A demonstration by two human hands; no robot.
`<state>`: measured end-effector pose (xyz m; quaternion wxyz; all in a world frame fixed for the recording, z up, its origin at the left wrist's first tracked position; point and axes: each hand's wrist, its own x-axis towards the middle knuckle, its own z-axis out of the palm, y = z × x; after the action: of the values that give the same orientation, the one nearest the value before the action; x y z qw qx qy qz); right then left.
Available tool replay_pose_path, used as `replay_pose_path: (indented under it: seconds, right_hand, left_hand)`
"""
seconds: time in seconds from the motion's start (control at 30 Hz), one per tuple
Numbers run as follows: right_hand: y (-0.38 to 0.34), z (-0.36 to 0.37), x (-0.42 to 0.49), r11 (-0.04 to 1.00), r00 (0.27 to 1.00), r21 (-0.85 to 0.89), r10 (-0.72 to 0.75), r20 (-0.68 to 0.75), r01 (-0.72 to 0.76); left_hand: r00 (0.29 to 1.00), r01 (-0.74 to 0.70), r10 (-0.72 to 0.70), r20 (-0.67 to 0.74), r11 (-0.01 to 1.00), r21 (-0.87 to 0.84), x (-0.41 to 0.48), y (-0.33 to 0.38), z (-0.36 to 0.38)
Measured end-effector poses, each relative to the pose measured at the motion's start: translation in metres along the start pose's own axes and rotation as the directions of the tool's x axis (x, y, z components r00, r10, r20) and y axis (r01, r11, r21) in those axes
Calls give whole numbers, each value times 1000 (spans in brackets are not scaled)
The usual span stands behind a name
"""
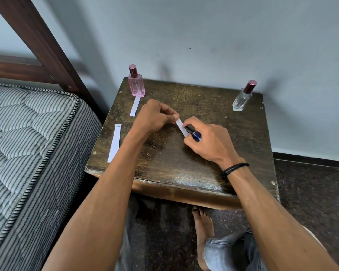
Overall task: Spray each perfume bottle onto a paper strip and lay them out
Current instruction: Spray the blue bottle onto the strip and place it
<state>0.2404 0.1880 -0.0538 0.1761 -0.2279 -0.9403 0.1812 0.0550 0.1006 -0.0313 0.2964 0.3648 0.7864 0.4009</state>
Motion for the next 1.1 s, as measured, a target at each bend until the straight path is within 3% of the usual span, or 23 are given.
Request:
replay_pose_path:
  seconds: [0.43, 0.7, 1.1]
  right_hand:
    - [1, 0, -1, 1000, 1000, 4, 7, 7, -7]
    - [2, -1, 2, 993, 998, 117, 29, -64, -21]
    - [4, 3, 2, 997, 996, 71, -5, -84, 11]
  left_hand:
    - [1000, 9, -9, 4, 999, -35, 2, -3, 0]
    - [1000, 2, -2, -7, 999, -44, -1, 0, -1]
    - [999, -35, 32, -37, 997, -75, -3, 8, -3]
